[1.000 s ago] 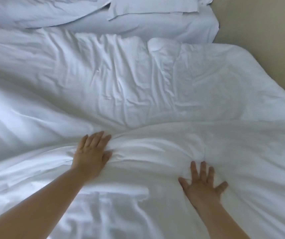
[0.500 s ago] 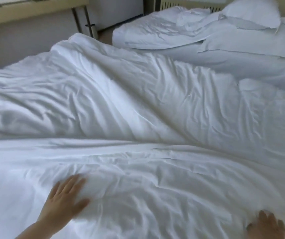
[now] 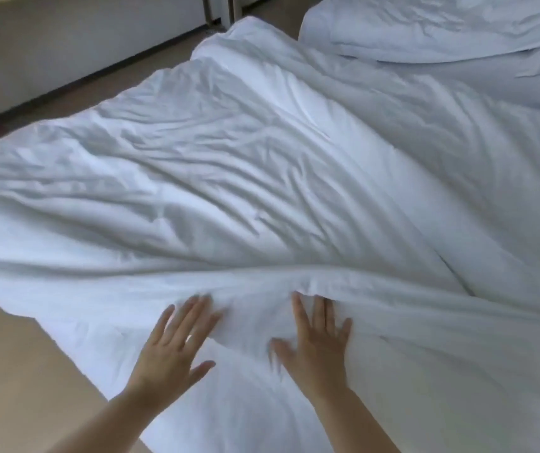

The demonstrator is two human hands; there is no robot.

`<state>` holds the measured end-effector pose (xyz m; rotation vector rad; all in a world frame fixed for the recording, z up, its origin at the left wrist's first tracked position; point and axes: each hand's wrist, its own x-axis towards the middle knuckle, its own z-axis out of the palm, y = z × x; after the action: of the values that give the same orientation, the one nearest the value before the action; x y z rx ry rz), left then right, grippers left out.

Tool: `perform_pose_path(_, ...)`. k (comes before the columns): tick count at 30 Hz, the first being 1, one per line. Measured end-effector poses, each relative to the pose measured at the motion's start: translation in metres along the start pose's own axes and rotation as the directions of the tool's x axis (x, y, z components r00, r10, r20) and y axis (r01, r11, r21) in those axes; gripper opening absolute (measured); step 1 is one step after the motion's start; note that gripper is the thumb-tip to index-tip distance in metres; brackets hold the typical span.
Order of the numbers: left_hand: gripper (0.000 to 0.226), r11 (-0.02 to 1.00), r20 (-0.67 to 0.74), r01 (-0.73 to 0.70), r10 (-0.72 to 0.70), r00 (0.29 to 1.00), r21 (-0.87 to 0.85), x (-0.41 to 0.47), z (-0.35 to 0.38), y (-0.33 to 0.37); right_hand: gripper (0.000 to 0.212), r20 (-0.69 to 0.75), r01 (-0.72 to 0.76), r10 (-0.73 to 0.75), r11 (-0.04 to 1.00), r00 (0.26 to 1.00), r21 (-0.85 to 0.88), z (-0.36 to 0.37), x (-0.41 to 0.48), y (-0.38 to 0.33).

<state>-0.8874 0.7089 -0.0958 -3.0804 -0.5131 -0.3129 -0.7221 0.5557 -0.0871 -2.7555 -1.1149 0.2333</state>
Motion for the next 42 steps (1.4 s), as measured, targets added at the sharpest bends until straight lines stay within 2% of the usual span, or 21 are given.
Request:
perform_pose_path(1, 0.070, 0.997, -0.017, 0.074, -0.074, 0.997, 0.003, 0.005, -0.003, -0.029, 0.074, 0.010, -0.042, 0.042, 0.999, 0.999, 0.030, 0.001, 0.011, -0.013)
perform_pose_path(3, 0.091, 0.979, 0.058, 0.205, -0.205, 0.977, -0.003, 0.021, -0.005, -0.082, 0.072, -0.044, -0.075, 0.079, 0.994, 0.996, 0.085, -0.005, 0.025, -0.025)
perform_pose_path(4, 0.106, 0.975, 0.139, 0.222, -0.222, 0.965, 0.017, 0.030, -0.003, -0.103, 0.080, -0.124, -0.061, 0.075, 0.992, 0.989, 0.110, -0.009, 0.029, -0.026)
perform_pose_path(6, 0.116, 0.974, 0.246, 0.220, -0.228, 0.942, 0.059, 0.047, 0.003, -0.130, 0.098, -0.231, -0.030, 0.049, 0.996, 0.972, 0.086, -0.017, 0.038, -0.027)
perform_pose_path(8, 0.109, 0.986, 0.245, 0.160, -0.166, 0.955, 0.044, 0.055, 0.006, -0.148, 0.106, -0.308, -0.042, 0.035, 0.999, 0.951, -0.015, -0.026, 0.052, -0.029)
perform_pose_path(10, 0.082, 0.996, 0.168, 0.078, -0.083, 0.982, 0.032, 0.051, 0.003, -0.161, 0.113, -0.336, -0.048, 0.029, 0.998, 0.941, -0.049, -0.025, 0.069, -0.030)
perform_pose_path(12, 0.059, 0.998, 0.100, 0.054, -0.058, 0.993, 0.044, 0.039, 0.004, -0.178, 0.115, -0.246, 0.036, -0.061, 0.994, 0.967, -0.107, -0.019, 0.083, -0.031)
perform_pose_path(14, 0.071, 0.990, 0.085, 0.122, -0.128, 0.988, 0.077, 0.028, 0.003, -0.195, 0.109, -0.080, 0.149, -0.160, 0.981, 0.984, -0.124, -0.018, 0.093, -0.033)
perform_pose_path(16, 0.073, 0.967, 0.088, 0.224, -0.235, 0.968, 0.120, 0.021, -0.008, -0.210, 0.082, 0.093, 0.198, -0.190, 0.976, 0.977, -0.088, -0.035, 0.103, -0.038)
perform_pose_path(18, 0.043, 0.927, 0.121, 0.331, -0.354, 0.927, 0.175, 0.020, -0.023, -0.223, 0.046, 0.242, 0.165, -0.152, 0.986, 0.958, -0.034, -0.054, 0.112, -0.044)
perform_pose_path(20, 0.032, 0.895, 0.241, 0.399, -0.439, 0.866, 0.200, 0.029, -0.044, -0.234, 0.038, 0.331, 0.181, -0.166, 0.983, 0.929, -0.013, -0.065, 0.120, -0.043)
perform_pose_path(22, 0.035, 0.840, 0.341, 0.483, -0.542, 0.768, 0.245, 0.050, -0.068, -0.241, 0.042, 0.340, 0.199, -0.200, 0.979, 0.919, 0.038, -0.078, 0.125, -0.042)
perform_pose_path(23, 0.033, 0.828, 0.350, 0.484, -0.559, 0.752, 0.283, 0.066, -0.078, -0.244, 0.050, 0.325, 0.217, -0.230, 0.973, 0.917, 0.078, -0.088, 0.128, -0.040)
perform_pose_path(24, 0.030, 0.829, 0.333, 0.462, -0.552, 0.764, 0.315, 0.085, -0.087, -0.247, 0.056, 0.301, 0.236, -0.257, 0.966, 0.918, 0.106, -0.096, 0.133, -0.038)
perform_pose_path(26, 0.024, 0.840, 0.346, 0.382, -0.516, 0.784, 0.385, 0.132, -0.106, -0.257, 0.048, 0.244, 0.232, -0.264, 0.961, 0.933, 0.151, -0.115, 0.151, -0.037)
perform_pose_path(28, 0.021, 0.837, 0.356, 0.321, -0.493, 0.794, 0.443, 0.183, -0.123, -0.269, 0.033, 0.197, 0.200, -0.226, 0.969, 0.954, 0.142, -0.130, 0.177, -0.037)
perform_pose_path(31, 0.026, 0.824, 0.380, 0.189, -0.434, 0.817, 0.534, 0.265, -0.134, -0.290, 0.032, 0.096, 0.115, -0.122, 0.991, 0.988, 0.074, -0.148, 0.223, -0.038)
perform_pose_path(35, 0.028, 0.826, 0.340, 0.084, -0.320, 0.884, 0.558, 0.366, -0.138, -0.306, 0.058, -0.072, -0.013, 0.015, 0.999, 0.997, 0.031, -0.160, 0.277, -0.029)
perform_pose_path(37, 0.022, 0.827, 0.232, 0.038, -0.201, 0.952, 0.561, 0.399, -0.119, -0.309, 0.073, -0.137, -0.135, 0.139, 0.990, 0.981, 0.038, -0.156, 0.298, -0.020)
perform_pose_path(40, 0.013, 0.939, 0.069, -0.022, -0.002, 0.998, 0.344, 0.425, -0.064, -0.298, 0.052, -0.083, -0.381, 0.372, 0.899, 0.925, -0.214, -0.128, 0.312, -0.013)
perform_pose_path(42, 0.040, 0.953, 0.202, 0.055, -0.119, 0.972, 0.299, 0.415, -0.017, -0.286, 0.063, 0.046, -0.466, 0.503, 0.829, 0.863, -0.309, -0.099, 0.305, -0.018)
